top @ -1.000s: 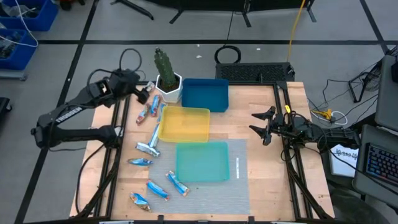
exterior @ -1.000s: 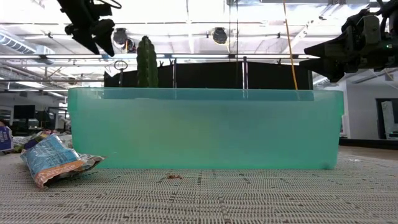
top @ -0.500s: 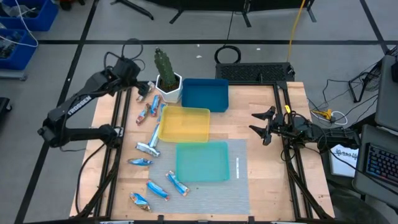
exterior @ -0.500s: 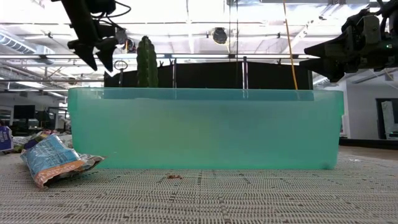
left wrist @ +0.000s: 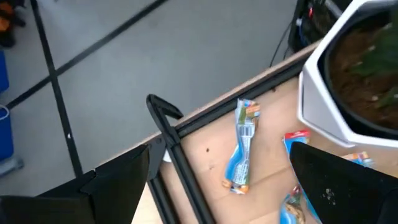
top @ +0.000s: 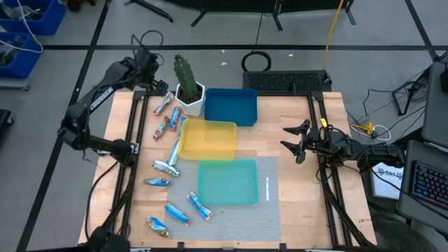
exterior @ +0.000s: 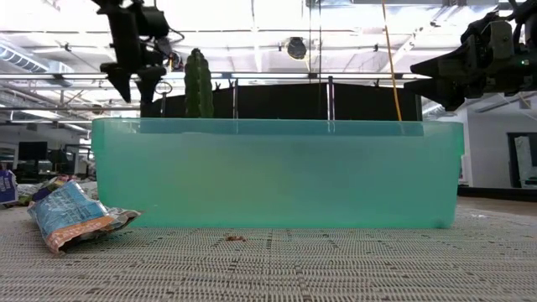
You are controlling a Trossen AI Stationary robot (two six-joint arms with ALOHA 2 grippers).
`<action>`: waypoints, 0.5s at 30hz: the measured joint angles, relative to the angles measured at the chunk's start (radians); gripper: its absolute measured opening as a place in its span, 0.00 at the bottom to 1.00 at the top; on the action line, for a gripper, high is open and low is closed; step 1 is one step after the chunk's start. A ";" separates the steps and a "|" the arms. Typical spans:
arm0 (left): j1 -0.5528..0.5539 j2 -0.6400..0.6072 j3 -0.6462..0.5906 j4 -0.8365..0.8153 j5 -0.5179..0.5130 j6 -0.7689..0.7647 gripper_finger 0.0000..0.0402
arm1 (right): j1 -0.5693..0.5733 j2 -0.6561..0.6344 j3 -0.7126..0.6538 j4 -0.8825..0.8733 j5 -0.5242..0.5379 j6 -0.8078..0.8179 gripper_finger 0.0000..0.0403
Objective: Pick and place Granola Bars by type
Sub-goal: Put the yellow granola bar into the yellow bin
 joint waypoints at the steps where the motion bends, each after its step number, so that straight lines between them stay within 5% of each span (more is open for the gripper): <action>1: 0.006 0.019 0.009 -0.012 0.005 0.006 0.98 | 0.000 0.000 0.000 0.000 0.000 0.000 0.69; 15: 0.066 0.183 0.022 -0.050 0.074 -0.026 0.98 | 0.000 0.000 0.000 0.000 0.000 0.000 0.69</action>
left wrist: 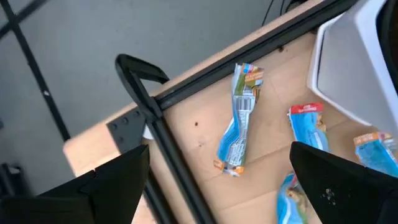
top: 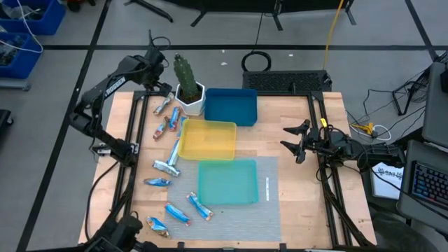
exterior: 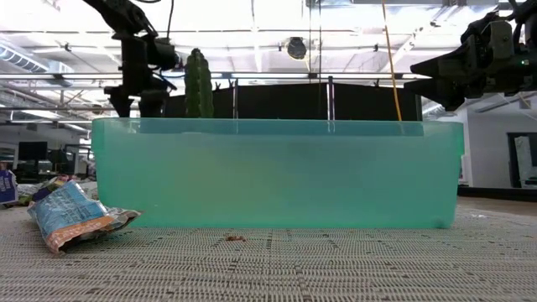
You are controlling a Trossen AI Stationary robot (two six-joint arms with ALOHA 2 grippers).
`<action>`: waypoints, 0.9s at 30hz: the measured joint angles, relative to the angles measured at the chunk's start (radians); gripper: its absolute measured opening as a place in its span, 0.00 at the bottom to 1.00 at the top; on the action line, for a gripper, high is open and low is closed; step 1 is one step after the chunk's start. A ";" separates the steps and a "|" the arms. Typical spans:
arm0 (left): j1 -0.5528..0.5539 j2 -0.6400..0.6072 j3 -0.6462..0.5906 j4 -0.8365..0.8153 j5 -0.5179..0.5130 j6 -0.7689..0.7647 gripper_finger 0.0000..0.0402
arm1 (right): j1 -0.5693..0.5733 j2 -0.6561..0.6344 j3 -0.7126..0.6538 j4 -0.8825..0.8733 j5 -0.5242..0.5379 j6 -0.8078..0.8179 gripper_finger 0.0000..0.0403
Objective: Pick and place Granola Bars by type
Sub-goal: Put the yellow granola bar into the yellow bin
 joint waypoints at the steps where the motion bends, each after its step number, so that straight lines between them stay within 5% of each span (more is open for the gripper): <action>1: 0.007 0.000 -0.010 0.014 0.013 -0.006 0.98 | 0.000 0.000 0.000 0.000 0.000 0.000 0.69; 27: 0.013 0.001 -0.286 0.273 0.087 0.027 0.98 | 0.000 0.000 0.000 0.000 0.000 0.000 0.69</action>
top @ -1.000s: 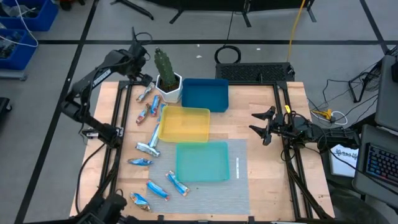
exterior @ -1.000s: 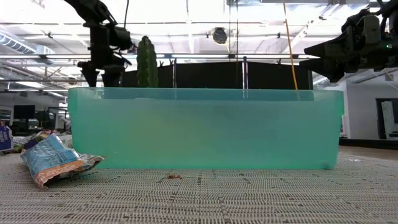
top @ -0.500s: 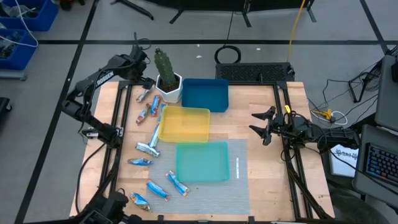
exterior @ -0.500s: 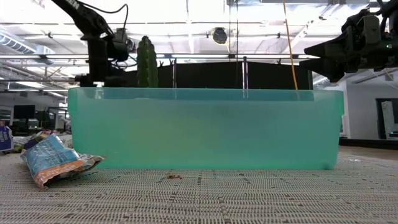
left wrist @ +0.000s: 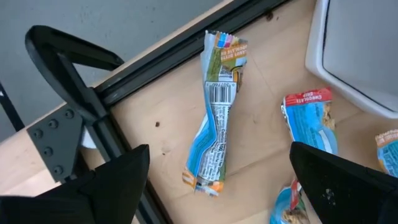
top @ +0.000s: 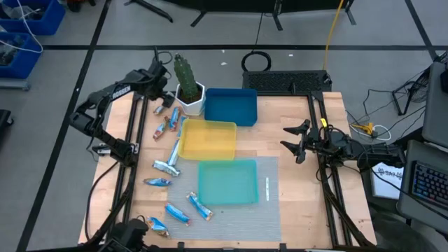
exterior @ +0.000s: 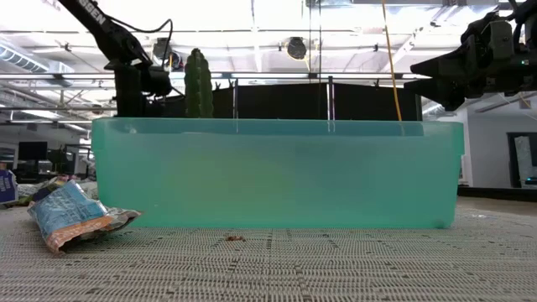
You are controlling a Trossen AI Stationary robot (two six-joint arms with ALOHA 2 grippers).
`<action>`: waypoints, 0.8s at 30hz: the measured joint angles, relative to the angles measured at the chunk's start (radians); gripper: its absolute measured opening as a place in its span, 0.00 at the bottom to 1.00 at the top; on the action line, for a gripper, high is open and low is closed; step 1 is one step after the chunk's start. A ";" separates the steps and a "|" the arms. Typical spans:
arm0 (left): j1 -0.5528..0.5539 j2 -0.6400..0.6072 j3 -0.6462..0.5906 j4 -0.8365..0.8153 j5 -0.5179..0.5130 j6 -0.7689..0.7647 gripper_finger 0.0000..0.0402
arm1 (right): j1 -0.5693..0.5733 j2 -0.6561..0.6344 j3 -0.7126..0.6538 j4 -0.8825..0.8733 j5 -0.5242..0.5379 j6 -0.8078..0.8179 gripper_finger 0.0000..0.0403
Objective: Pick and place Granola Bars by type
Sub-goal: Put the yellow granola bar into the yellow bin
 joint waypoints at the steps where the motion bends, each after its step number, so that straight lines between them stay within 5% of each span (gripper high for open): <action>1: 0.000 0.001 -0.004 0.003 0.000 0.000 0.98 | 0.000 0.000 0.000 0.000 0.000 0.000 0.69; 24: -0.015 0.180 -0.009 0.030 -0.027 0.006 0.98 | 0.000 0.000 0.000 0.000 0.000 0.000 0.69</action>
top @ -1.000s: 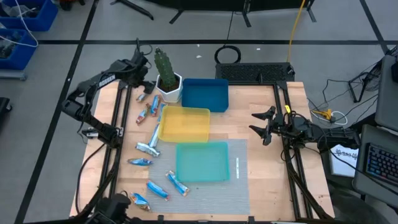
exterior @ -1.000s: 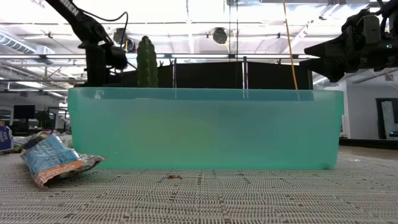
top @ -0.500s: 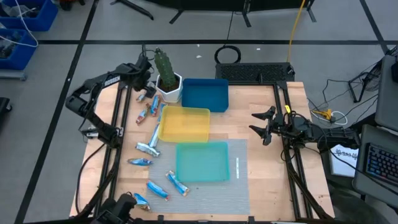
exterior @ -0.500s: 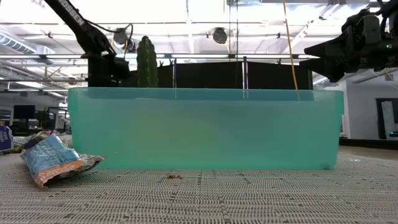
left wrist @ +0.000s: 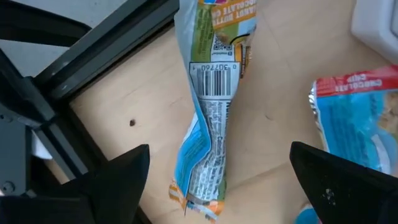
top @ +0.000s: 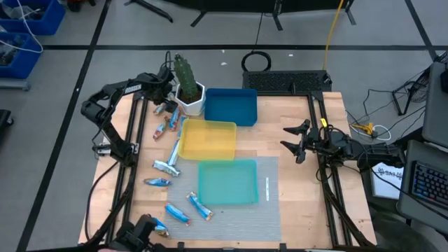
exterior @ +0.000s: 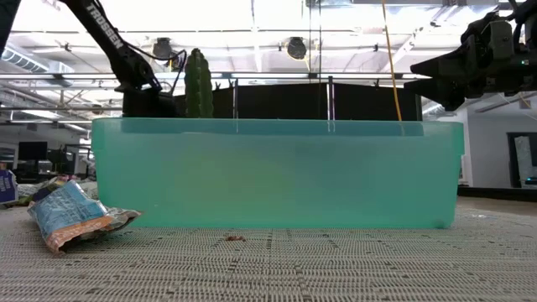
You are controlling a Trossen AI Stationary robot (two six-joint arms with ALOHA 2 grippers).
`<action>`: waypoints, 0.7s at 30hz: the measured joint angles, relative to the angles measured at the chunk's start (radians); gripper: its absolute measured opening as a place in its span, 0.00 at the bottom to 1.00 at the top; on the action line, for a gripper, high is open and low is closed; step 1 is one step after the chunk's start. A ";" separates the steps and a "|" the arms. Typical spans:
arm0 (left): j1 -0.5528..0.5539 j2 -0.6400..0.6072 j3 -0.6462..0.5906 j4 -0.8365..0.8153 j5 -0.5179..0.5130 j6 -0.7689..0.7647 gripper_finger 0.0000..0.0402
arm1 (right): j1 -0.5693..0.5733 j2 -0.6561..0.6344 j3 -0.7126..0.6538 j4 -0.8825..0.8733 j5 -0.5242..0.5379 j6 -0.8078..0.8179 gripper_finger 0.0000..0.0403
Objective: Pick and place Granola Bars by type
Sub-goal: Put the yellow granola bar into the yellow bin
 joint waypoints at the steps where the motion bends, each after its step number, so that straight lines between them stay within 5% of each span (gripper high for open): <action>1: 0.004 0.000 0.000 0.006 0.003 0.000 0.98 | 0.000 0.000 0.000 0.000 0.000 0.000 0.69; 21: 0.035 0.000 -0.102 0.184 0.086 0.020 0.98 | 0.000 0.000 0.000 0.000 0.000 0.000 0.69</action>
